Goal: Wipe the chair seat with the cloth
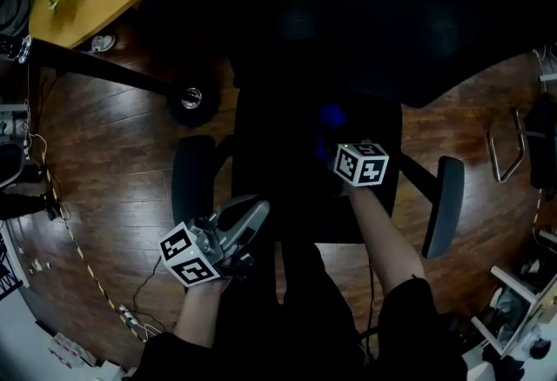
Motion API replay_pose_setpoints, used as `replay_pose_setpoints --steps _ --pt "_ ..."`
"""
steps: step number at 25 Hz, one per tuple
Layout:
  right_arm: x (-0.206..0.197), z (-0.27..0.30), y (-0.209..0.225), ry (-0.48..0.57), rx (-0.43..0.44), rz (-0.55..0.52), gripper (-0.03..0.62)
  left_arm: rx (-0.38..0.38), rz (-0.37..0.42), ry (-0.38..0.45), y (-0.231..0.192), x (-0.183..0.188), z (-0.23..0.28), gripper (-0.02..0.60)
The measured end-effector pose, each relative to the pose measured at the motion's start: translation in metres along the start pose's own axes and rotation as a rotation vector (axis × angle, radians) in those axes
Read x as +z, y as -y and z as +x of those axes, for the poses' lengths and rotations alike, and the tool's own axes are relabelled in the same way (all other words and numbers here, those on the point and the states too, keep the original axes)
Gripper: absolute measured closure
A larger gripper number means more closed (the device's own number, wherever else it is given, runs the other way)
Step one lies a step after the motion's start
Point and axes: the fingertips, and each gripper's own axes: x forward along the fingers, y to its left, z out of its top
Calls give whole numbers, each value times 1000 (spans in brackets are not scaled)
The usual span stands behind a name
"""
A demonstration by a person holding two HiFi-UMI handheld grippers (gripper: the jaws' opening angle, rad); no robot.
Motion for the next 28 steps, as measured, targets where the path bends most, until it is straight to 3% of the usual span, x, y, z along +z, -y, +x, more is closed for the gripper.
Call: replay_pose_setpoints --steps 3,6,10,13,15,20,28 --pt "-14 37 -81 -40 146 9 531 5 -3 29 4 -1 -12 589" --pt "-36 66 -137 -84 223 10 531 8 -8 60 6 -2 -24 589" --pt "-53 112 -173 -127 225 4 531 14 -12 99 2 9 -39 589" --pt "-76 129 -172 -181 194 -22 531 12 -7 112 6 9 -50 589" --pt "-76 127 -173 -157 194 -50 531 12 -4 111 7 6 -56 589" --pt "-79 116 -136 -130 117 -60 531 8 -4 96 5 2 -57 589" --pt "-75 63 11 -106 -160 12 532 -10 -3 22 -4 -11 -37 589"
